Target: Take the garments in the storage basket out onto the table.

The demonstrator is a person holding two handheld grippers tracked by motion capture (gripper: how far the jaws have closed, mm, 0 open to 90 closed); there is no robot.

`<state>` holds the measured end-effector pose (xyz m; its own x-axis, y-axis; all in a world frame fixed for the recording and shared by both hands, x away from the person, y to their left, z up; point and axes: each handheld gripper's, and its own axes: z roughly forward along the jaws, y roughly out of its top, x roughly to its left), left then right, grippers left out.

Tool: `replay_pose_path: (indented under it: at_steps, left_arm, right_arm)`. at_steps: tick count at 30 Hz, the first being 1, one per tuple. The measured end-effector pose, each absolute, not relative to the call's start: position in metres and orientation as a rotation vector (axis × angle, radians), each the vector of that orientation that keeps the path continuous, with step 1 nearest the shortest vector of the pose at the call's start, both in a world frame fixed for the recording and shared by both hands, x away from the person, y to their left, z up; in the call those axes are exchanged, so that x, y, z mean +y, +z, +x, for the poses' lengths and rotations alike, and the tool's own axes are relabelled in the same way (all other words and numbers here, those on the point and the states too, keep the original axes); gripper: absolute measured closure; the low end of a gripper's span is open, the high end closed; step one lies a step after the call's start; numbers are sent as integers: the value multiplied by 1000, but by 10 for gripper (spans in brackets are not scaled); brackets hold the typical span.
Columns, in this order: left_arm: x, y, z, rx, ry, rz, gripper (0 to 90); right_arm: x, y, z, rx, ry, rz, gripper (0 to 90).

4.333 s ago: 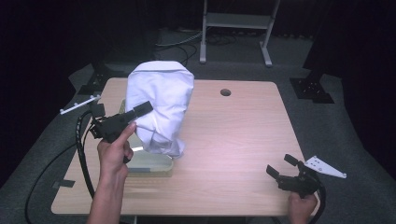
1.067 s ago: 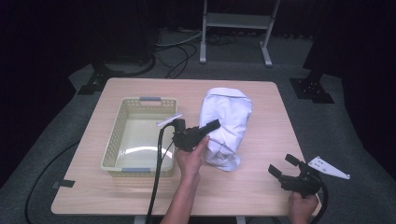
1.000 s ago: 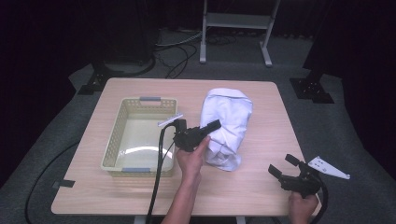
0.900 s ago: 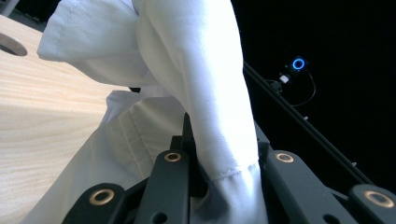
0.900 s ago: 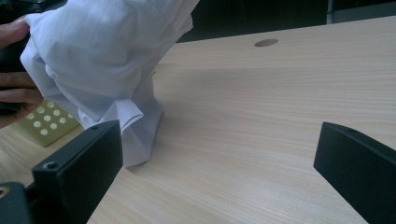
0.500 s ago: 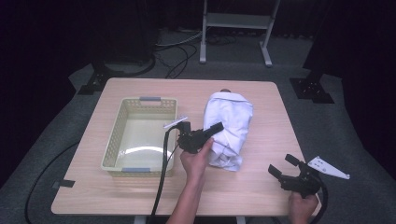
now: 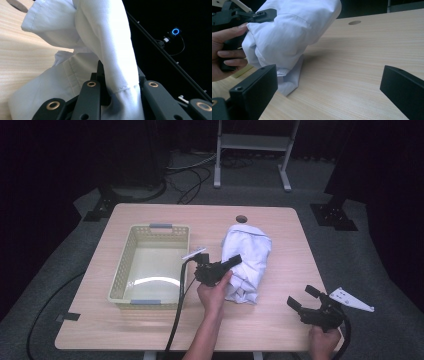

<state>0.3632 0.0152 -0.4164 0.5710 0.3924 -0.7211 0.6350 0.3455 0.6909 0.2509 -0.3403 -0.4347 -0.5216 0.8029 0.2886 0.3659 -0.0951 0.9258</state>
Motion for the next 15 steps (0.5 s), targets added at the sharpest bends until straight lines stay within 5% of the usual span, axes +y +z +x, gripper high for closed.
replay_pose_path:
  at_steps: [15]
  left_arm:
    - [6, -426, 365, 1059, -184, 1284, 755]
  right_arm:
    - [-340, -435, 251, 1820, 1652, 1269, 12]
